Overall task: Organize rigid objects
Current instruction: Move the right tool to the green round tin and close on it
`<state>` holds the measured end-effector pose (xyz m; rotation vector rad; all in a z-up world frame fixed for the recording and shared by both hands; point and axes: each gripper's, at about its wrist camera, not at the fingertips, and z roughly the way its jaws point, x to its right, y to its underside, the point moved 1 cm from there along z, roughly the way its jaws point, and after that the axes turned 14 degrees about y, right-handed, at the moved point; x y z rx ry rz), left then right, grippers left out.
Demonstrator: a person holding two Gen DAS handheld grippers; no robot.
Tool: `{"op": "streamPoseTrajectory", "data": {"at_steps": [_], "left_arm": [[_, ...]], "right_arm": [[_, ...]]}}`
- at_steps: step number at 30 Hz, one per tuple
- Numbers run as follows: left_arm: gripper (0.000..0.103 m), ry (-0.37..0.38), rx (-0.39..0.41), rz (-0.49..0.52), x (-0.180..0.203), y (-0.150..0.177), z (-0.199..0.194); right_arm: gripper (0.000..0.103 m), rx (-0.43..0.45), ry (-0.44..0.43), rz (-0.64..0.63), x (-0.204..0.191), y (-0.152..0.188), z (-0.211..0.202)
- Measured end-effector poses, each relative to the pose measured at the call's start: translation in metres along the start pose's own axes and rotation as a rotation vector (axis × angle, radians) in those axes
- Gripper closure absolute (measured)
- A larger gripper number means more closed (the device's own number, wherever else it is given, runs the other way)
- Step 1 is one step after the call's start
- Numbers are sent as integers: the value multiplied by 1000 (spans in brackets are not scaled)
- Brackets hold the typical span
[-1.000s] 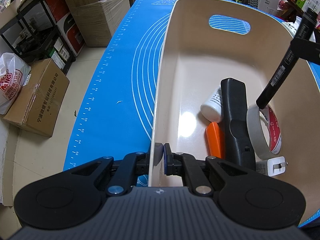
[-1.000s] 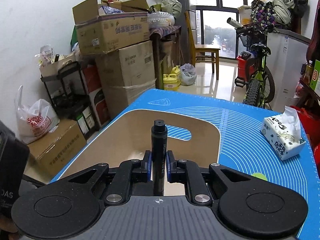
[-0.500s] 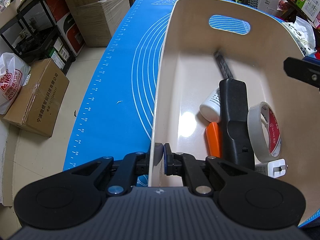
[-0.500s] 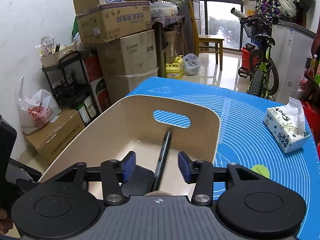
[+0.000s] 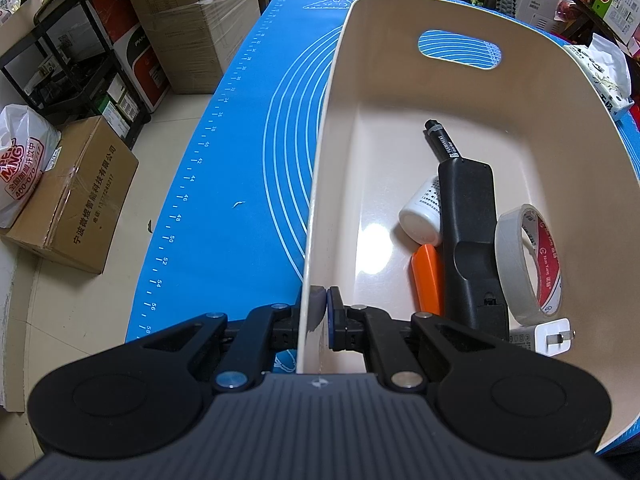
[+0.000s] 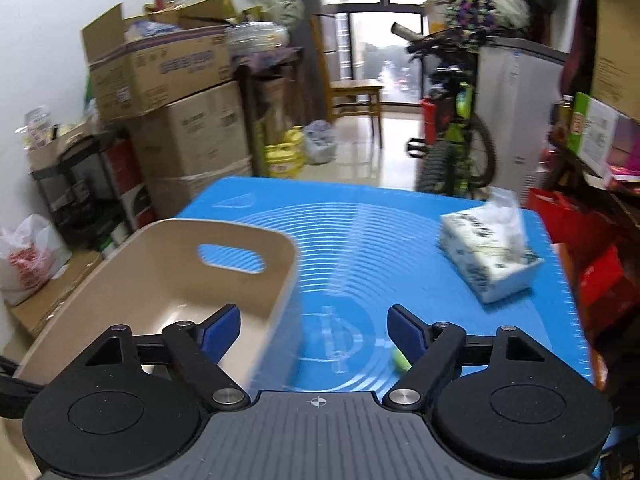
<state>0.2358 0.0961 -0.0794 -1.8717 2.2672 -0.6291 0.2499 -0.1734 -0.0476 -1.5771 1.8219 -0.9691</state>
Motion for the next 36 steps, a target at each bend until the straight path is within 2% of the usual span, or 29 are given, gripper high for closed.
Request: {"op": "streamPoseTrajectory", "data": {"at_steps": [6,10,14,21,32,34,36], "left_arm": [[94,-1,-1,1,0,0,1],[94,-2,-2,0,1,1,1],[94,-7,-3,4,3,1,1],[94,-3,-7,5,1,-1,0],[94,-8,-8,11,3,-2,1],[94,-8,-8,10,3,-2,1],[93,-9,-8,11,3,-2,1]], "right_arm": [[19,-34,89,12,29,13,29],[19,-78,136,-23,37,25,54],[19,-72,175,-69,39,33,75],[19,-127,184,-96,38,44,114],[20,-192,183,6,48,53,148],[23,-187,180,14,49,54,149],[30,-179,174,4,47,53,149]]}}
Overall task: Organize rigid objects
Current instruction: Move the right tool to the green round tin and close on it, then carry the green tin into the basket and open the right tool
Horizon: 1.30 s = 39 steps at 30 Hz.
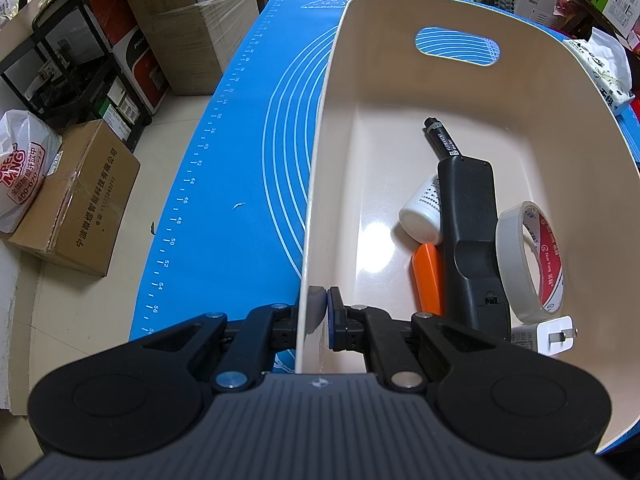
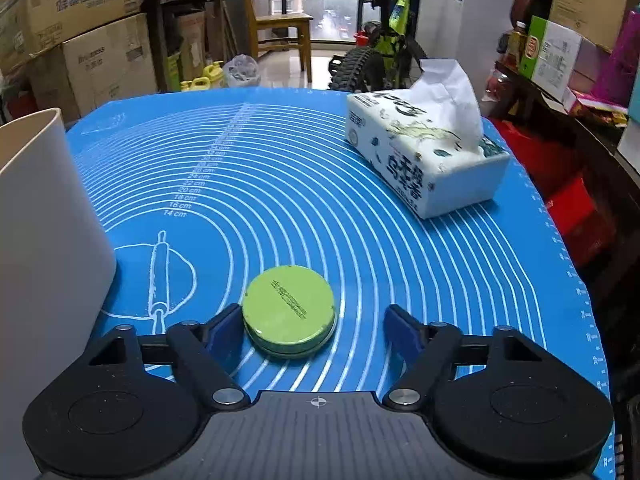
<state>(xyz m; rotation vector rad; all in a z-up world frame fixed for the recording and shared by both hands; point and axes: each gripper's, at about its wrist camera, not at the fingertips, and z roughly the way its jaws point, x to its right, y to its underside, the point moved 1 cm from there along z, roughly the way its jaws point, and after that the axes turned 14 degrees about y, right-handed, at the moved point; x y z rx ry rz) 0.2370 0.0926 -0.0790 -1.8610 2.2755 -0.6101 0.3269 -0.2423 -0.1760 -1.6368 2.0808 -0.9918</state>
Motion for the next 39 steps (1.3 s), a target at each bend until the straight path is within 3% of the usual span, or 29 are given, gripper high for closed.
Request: {"op": "streamPoseTrajectory", "data": {"at_steps": [2,3,13,26,35,39], "left_arm": [[93,-2,0,0,0,0,0],[93,-3,0,-1,0,0,0],[93,6,0,-4,-2,-1,-1],[93,1,0,-11,-1,-2,0],[93,1,0,-10,-1,-2,0],[93,2,0,-11,-1,-2,0]], "right_arm": [[45,10,-12,-3,-2,0,-2],[48,16,-17,-10,-4,0,-3],[49,59,31,-63,-7,-3,-24],[49,174,35,-66,9,-25,-107],[49,256,-43,-106,-6,-26,-176],[49,248,-115,-90,-25,-24,-194]]}}
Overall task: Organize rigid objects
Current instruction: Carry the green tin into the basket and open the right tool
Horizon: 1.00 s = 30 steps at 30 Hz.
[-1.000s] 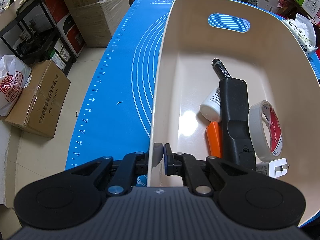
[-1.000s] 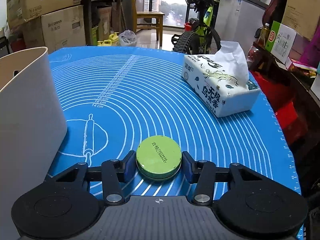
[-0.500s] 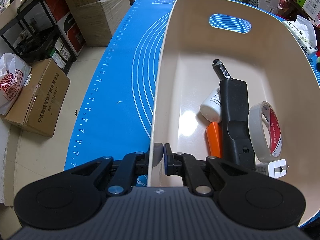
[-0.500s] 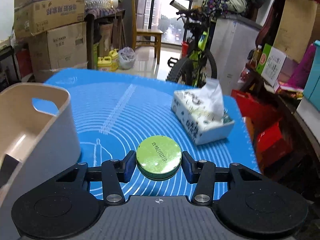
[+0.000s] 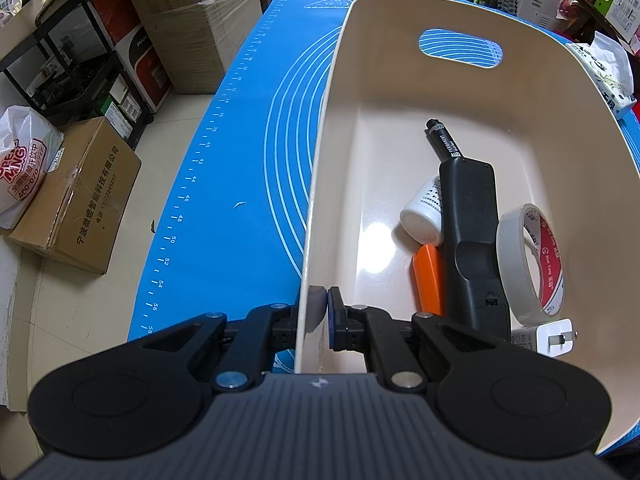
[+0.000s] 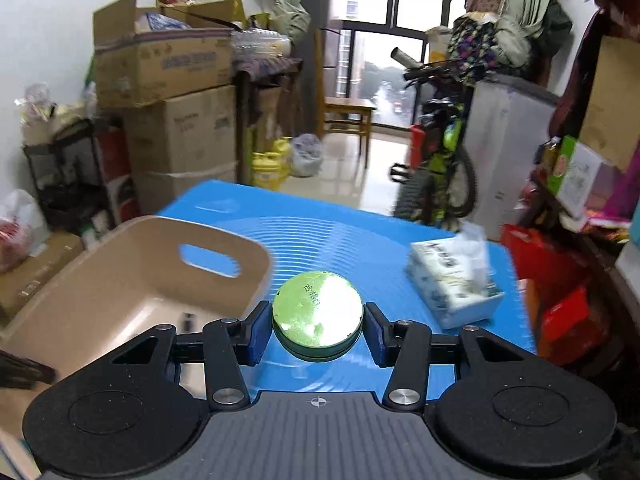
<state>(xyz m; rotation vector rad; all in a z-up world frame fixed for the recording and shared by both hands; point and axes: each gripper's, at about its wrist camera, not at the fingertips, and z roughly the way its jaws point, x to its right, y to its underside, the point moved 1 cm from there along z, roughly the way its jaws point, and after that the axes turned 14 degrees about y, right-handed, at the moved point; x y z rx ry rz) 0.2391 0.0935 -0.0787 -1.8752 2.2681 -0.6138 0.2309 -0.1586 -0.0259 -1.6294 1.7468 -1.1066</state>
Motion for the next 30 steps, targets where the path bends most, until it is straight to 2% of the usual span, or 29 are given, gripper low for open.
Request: {"op": "streamPoseTrajectory", "data": {"at_steps": [10,21,27,30], "left_arm": [[93,-2,0,4,1,0,-1],[93,-2,2,4,1,-1,-1],[93,-6,2,6,1,-1,0],[93,-6,2,5,1,-1,0]], "right_arm": [[49,-45,-102,42,-63,7,-4],[49,-167,-146,-131,-114,40,7],[49,-142,-129,-250,-135,50,0],[49,-144,-125,-249,-134,50,0]]}}
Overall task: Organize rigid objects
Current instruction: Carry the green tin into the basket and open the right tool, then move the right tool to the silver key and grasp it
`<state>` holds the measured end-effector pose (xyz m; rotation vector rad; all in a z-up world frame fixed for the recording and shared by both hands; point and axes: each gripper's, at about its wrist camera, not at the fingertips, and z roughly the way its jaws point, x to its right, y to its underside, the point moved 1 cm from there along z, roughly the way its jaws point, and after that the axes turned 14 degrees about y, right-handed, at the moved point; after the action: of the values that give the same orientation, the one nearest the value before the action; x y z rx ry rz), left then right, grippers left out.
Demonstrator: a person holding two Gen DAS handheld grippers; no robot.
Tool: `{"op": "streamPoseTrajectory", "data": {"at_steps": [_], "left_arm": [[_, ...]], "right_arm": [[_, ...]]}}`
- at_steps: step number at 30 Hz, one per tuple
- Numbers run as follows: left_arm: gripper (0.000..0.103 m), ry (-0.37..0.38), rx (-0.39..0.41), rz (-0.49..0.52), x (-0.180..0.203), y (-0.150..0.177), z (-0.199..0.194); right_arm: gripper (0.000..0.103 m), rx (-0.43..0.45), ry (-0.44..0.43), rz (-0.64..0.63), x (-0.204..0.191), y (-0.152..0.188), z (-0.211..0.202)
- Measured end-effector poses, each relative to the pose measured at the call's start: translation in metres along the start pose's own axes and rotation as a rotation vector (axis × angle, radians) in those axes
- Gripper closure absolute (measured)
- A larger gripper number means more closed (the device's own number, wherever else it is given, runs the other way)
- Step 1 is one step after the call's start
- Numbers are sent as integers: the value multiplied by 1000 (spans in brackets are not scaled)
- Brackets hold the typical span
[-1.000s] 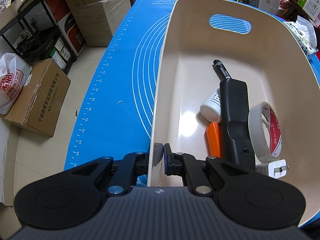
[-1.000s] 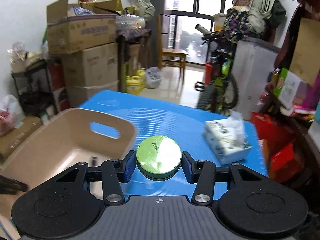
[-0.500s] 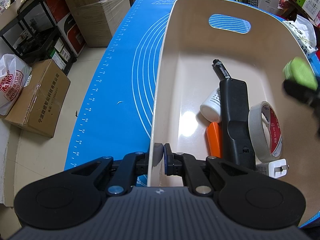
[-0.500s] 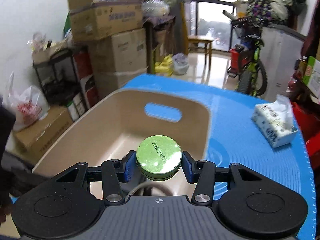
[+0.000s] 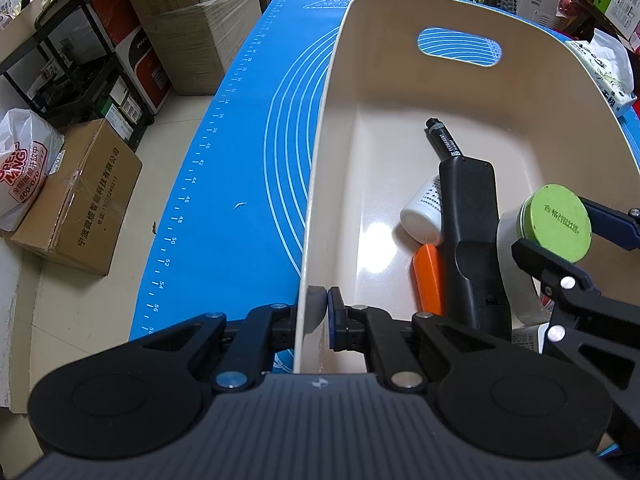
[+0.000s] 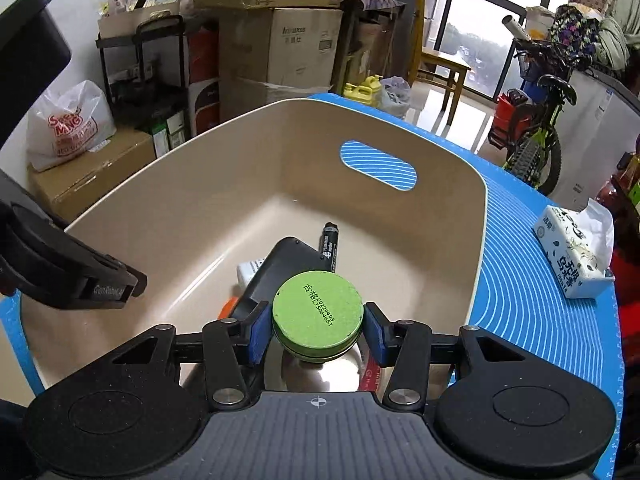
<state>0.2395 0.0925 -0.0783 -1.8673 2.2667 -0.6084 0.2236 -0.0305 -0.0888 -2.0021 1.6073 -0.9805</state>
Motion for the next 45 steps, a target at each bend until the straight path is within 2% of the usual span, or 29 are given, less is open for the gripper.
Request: {"op": "streamPoseTrajectory", "data": {"at_steps": [3,4,10,16,24,32,38,45], "left_arm": [[93,-1,0,1,0,0,0],[93,0,0,0,0,0,0],[93,1,0,0,0,0,0],[93,2,1,-1,0,0,0],[93,2,1,-1,0,0,0],[93,2,2,-3,0,0,0],[93,2,2,-3,0,0,0],[93,1,3,-1,0,1,0]], "right_arm": [[49,-1,-8,12,5,-1,1],[44,1,-9,14,7,-1,1],[36,31,-22,48,19,-5,-9],[33,73,-35,143,53,-14,-29],[32,112,22,226,116,0,-45],[32,-14,89,281,155,35,-12],[32,-85,69,206,153,58,11],[33,-132,60,48,137,72,37]]}}
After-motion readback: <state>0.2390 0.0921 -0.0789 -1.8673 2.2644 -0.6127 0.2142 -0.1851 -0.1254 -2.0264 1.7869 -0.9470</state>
